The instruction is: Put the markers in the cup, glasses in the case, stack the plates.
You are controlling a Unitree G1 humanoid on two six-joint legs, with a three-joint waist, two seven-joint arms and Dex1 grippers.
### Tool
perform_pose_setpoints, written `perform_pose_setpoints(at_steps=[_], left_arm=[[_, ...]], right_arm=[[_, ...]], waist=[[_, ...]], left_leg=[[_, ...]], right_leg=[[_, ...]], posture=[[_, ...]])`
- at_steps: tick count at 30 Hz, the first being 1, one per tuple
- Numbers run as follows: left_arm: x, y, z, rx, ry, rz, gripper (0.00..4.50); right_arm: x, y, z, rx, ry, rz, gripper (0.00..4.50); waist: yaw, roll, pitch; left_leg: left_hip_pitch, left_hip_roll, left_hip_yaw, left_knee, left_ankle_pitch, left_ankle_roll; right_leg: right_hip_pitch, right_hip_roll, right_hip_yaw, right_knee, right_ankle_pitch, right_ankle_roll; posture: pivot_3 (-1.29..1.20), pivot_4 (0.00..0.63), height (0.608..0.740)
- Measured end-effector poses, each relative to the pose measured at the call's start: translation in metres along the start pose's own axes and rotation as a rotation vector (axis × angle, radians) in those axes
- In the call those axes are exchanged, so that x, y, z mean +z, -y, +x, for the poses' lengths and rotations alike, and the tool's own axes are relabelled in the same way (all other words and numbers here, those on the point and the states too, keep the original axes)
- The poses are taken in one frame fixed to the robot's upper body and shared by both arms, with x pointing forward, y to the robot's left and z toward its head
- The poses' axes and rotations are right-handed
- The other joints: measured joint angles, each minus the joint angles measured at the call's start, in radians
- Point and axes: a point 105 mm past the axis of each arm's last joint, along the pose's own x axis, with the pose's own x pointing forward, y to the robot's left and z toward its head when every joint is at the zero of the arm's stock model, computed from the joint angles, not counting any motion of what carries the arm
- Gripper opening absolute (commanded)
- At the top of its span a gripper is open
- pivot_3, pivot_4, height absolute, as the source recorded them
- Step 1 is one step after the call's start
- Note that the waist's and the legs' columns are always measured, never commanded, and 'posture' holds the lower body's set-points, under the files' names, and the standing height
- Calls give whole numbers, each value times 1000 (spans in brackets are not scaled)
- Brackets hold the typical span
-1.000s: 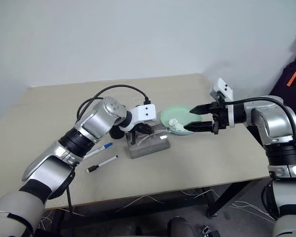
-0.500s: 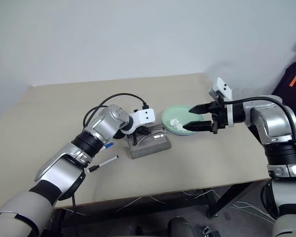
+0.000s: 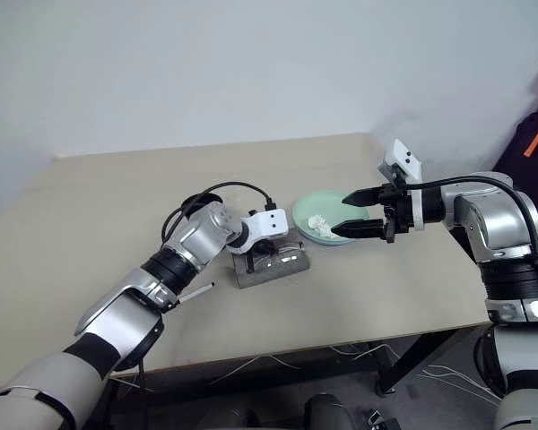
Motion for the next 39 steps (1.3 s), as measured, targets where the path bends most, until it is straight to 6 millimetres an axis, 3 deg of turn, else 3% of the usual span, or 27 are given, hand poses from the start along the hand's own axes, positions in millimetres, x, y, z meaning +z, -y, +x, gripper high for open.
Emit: perform_pose_setpoints(at_steps=[14, 17, 28, 31, 36, 39], left_arm=[[-4, 7, -2, -22, -34, 5, 19], [-2, 8, -4, -29, -32, 8, 648], [13, 0, -25, 6, 32, 13, 4412], [24, -12, -35, 50, 70, 4, 4412], [40, -57, -56, 243, 125, -34, 4412], [32, -67, -50, 296, 115, -64, 3838]], right_arm=[[0, 0, 0, 4, 4, -1, 4500], [0, 0, 0, 3, 4, -1, 4500], [0, 0, 0, 2, 5, -1, 4500], [0, 0, 1, 4, 6, -4, 4500], [0, 1, 2, 6, 8, -1, 4500], [0, 1, 2, 8, 8, 0, 4500]], waist=[[0, 0, 0], [0, 0, 0], [-2, 0, 0], [-2, 0, 0], [0, 0, 0], [-1, 0, 0]], left_leg=[[0, 0, 0, 0, 0, 0], [0, 0, 0, 0, 0, 0], [0, 0, 0, 0, 0, 0], [0, 0, 0, 1, 0, 0], [1, 0, 0, 1, 0, 0], [1, 0, 0, 0, 0, 0]], right_leg=[[0, 0, 0, 0, 0, 0], [0, 0, 0, 0, 0, 0], [0, 0, 0, 0, 0, 0], [0, 0, 0, 0, 0, 0], [1, 0, 0, 0, 0, 0], [1, 0, 0, 0, 0, 1]], posture=[[0, 0, 732], [0, 0, 732], [0, 0, 732], [0, 0, 732], [0, 0, 732], [0, 0, 732]])
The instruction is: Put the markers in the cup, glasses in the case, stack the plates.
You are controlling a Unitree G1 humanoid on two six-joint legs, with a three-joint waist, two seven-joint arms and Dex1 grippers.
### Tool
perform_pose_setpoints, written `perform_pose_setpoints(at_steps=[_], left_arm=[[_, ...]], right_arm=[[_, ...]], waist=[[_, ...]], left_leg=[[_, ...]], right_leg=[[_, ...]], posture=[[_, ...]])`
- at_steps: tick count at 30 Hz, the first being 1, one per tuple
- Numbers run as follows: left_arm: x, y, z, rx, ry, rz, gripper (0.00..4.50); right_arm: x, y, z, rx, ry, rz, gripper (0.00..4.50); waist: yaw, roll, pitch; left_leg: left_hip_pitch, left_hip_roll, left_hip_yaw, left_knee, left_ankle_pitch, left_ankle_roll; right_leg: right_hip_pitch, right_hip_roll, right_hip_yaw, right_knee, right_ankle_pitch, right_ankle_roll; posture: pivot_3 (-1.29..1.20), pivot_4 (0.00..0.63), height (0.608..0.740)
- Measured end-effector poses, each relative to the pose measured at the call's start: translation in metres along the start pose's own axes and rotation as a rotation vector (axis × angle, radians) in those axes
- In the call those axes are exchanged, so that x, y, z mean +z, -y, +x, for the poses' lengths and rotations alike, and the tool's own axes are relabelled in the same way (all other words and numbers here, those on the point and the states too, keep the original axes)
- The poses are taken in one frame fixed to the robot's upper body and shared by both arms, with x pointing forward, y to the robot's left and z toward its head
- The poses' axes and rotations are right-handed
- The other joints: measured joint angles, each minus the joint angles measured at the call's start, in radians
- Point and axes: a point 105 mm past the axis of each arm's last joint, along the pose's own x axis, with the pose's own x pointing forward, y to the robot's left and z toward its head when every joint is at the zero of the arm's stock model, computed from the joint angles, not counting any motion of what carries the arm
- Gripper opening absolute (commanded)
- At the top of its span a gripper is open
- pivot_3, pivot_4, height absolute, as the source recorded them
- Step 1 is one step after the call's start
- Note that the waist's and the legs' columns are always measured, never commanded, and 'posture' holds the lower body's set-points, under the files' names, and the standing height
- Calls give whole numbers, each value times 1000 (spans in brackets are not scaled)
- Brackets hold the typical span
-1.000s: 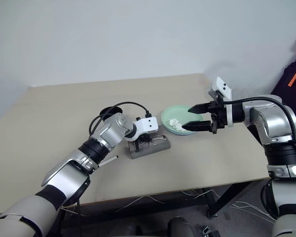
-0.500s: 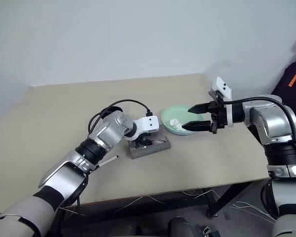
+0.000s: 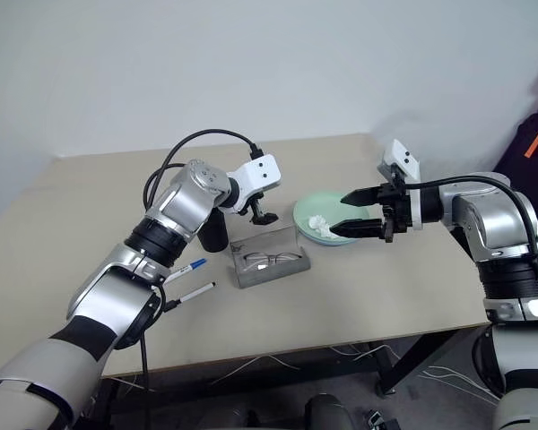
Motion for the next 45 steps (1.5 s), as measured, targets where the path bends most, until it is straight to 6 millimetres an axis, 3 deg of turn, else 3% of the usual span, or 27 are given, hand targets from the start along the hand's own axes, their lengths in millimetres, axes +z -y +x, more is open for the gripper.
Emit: perform_pose_setpoints(at_steps=[11, 17, 24, 45], left_arm=[[-34, 1, 22, 75, -96, 93, 44], [-42, 8, 27, 61, -124, 145, 44], [-58, 32, 33, -46, -160, 187, 44], [-51, 76, 10, -234, -73, 274, 44]], right_arm=[[1, -1, 0, 3, 1, 0, 4500], [2, -2, 1, 6, 0, -4, 4500], [3, -5, 2, 15, 3, -5, 4500], [4, -6, 2, 23, 3, -10, 4500]], waist=[[2, 0, 0], [2, 0, 0], [2, 0, 0], [2, 0, 0]], left_leg=[[-1, -1, 0, 0, 0, 0], [-1, -1, 0, 0, 0, 0], [-1, 0, 0, 0, 0, 0], [-1, 0, 0, 1, 0, 0]], right_leg=[[-1, 0, 0, 0, 0, 1], [-1, 0, 0, 0, 0, 1], [-1, 0, 0, 0, 0, 0], [0, 0, 0, 1, 0, 0]], posture=[[0, 0, 732], [0, 0, 732], [0, 0, 732], [0, 0, 732]])
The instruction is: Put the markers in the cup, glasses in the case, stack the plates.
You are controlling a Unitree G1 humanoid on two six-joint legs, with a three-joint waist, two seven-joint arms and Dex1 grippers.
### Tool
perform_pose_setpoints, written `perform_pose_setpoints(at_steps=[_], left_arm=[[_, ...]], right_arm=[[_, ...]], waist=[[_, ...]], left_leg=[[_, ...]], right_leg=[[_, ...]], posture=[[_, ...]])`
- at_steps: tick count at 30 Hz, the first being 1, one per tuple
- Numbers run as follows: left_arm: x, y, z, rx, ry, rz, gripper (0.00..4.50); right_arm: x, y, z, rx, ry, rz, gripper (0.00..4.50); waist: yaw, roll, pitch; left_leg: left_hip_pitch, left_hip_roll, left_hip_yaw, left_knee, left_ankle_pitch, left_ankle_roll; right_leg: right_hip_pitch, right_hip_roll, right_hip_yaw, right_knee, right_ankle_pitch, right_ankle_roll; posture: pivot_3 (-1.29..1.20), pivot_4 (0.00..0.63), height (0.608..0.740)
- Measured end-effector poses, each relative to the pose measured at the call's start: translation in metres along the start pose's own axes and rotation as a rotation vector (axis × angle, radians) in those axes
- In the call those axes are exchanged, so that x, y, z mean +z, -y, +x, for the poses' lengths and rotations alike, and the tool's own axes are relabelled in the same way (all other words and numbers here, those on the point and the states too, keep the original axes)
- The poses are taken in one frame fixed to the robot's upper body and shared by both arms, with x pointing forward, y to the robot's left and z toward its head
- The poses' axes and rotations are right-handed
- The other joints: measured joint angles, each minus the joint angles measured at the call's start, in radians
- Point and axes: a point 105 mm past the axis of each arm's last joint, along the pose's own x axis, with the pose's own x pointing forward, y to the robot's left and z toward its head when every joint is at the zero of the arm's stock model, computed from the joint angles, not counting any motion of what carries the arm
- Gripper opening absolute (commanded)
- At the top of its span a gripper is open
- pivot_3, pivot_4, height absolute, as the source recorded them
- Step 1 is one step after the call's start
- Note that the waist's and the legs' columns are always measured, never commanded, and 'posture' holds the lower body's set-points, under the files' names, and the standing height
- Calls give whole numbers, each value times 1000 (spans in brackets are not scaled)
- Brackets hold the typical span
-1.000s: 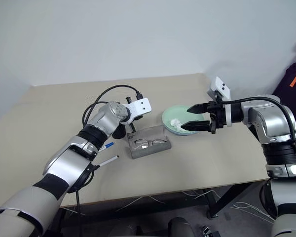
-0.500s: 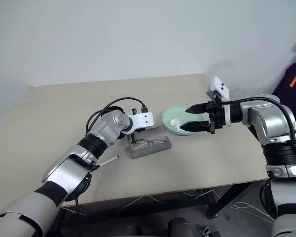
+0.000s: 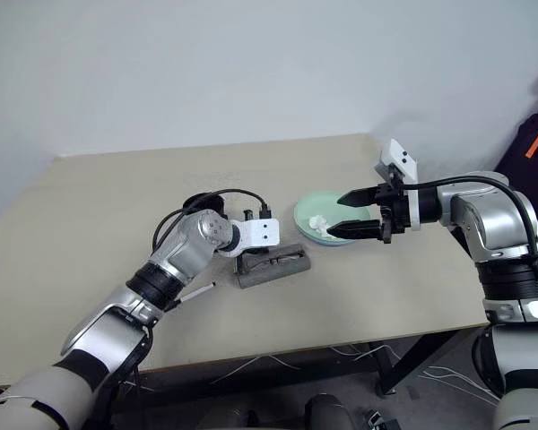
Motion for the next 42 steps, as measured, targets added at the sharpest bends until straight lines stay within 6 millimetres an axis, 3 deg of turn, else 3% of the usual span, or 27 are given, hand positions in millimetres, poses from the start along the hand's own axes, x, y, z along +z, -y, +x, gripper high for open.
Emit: perform_pose_setpoints(at_steps=[16, 18, 22, 26, 29, 31, 36, 40, 42], left_arm=[[4, 10, -12, 2, 63, -51, 44], [14, 5, -21, 16, 131, -94, 44], [29, -9, -56, 50, 278, -161, 44], [7, -1, -86, 6, 281, -242, 44], [-23, 15, -95, -52, 216, -309, 630], [-40, 20, -101, -62, 168, -336, 1302], [-64, 24, -116, -85, 97, -374, 3091], [-74, 25, -117, -92, 68, -399, 4479], [-79, 28, -114, -106, 44, -408, 4479]], right_arm=[[0, 0, 0, 0, 2, -8, 4500], [1, 0, 0, 1, 2, -8, 4500], [1, 0, 1, 4, 2, -10, 4500], [-1, 1, 1, 3, 2, -2, 4500], [-2, 2, 2, 6, -1, 4, 4500], [-3, 2, 2, 10, -2, 10, 4500], [-1, 2, 6, 28, 0, 0, 4500], [3, 3, 7, 30, 9, -6, 4500], [3, 3, 8, 31, 9, -7, 4500]], waist=[[0, 0, 0], [0, 0, 0], [-3, 0, 0], [-10, 1, 0], [-9, 1, 0], [-8, 1, 0], [-4, 1, 0], [-5, 1, 0], [-4, 0, 0]], left_leg=[[0, 0, 0, 0, 0, 0], [0, 0, 0, 0, 0, 0], [1, 0, 0, 0, 0, 0], [3, 1, 0, -2, 0, 0], [3, 2, 0, -1, 0, 0], [3, 2, 0, 0, 0, 0], [2, 1, 1, 2, 0, 0], [1, 1, 1, 1, 0, 0], [1, 1, 1, 1, 0, 0]], right_leg=[[0, 0, 0, 0, 0, 0], [0, 0, 0, 0, 0, 0], [0, 0, 0, 0, 0, 0], [0, 1, 0, 1, 0, 0], [0, 1, 0, 2, 0, -1], [0, 1, 0, 1, -1, -1], [1, 0, 0, -1, -1, -1], [1, 0, 0, -1, -1, -1], [1, 0, -1, 0, -1, -1]], posture=[[0, 0, 732], [0, 0, 732], [0, 0, 732], [0, 0, 732], [0, 0, 732], [0, 0, 732], [0, 0, 732], [0, 0, 732], [0, 0, 732]])
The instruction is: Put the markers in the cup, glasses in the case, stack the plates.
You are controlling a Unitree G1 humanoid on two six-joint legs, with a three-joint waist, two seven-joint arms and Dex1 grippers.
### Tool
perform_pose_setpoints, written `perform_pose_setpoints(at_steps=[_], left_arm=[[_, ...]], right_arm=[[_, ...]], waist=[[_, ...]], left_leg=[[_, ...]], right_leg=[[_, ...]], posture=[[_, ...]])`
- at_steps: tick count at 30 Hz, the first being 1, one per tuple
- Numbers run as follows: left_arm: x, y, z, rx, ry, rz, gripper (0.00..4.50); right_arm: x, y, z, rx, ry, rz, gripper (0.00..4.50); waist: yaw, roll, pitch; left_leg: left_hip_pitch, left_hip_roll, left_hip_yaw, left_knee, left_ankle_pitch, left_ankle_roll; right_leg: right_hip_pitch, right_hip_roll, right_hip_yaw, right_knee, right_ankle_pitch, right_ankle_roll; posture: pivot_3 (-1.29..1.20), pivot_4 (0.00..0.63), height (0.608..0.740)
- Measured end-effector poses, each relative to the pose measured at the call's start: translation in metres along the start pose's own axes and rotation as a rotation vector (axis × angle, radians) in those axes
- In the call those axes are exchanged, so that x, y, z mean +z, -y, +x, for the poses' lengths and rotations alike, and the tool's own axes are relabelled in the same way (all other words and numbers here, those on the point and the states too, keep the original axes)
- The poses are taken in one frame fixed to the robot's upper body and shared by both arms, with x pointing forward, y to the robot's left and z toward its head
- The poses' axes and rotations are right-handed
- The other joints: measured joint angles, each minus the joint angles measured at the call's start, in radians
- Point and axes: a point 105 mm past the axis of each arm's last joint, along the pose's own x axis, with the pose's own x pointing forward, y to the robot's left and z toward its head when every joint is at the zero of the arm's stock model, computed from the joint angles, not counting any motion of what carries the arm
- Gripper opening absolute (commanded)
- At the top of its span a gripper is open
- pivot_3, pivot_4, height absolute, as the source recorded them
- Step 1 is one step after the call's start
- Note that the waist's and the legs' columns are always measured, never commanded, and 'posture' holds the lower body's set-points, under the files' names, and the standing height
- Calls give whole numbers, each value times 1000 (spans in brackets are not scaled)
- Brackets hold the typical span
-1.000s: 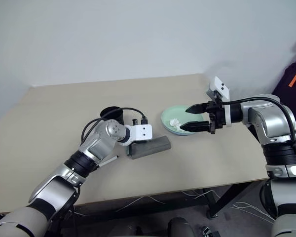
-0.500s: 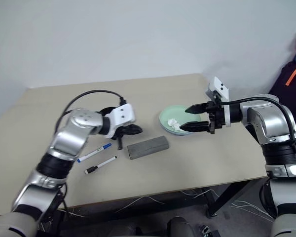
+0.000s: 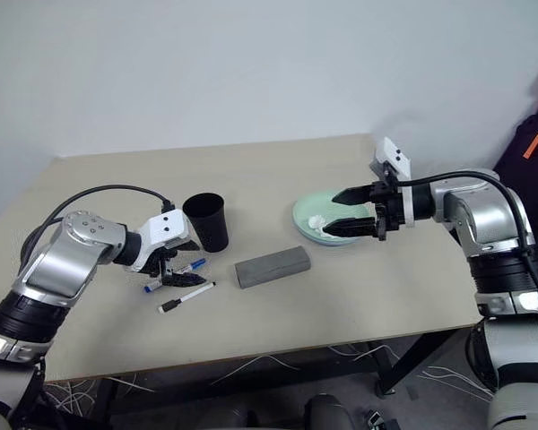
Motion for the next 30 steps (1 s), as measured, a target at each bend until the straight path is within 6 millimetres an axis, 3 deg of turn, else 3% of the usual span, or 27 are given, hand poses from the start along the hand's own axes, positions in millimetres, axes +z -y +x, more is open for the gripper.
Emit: perform_pose_setpoints(at_steps=[7, 17, 30], left_arm=[[-23, 14, 10, -81, -108, -12, 4479], [-48, 17, 18, -128, -208, -61, 4479], [-53, 10, 29, -160, -232, -71, 4479]], right_arm=[[0, -1, 2, 4, 2, 0, 4500], [-7, -4, 4, 7, -5, 18, 4500], [-7, -4, 4, 1, -3, 21, 4500]], waist=[[0, 0, 0], [0, 0, 0], [0, 0, 0]], left_leg=[[0, 0, 0, -2, 0, 0], [0, 0, 0, -1, 0, 0], [0, 0, 0, -1, 0, 0]], right_leg=[[-1, 0, 0, 1, 0, 0], [-1, 0, 0, 1, 0, 0], [-1, 0, 0, 1, 0, 0]], posture=[[0, 0, 732], [0, 0, 732], [0, 0, 732]])
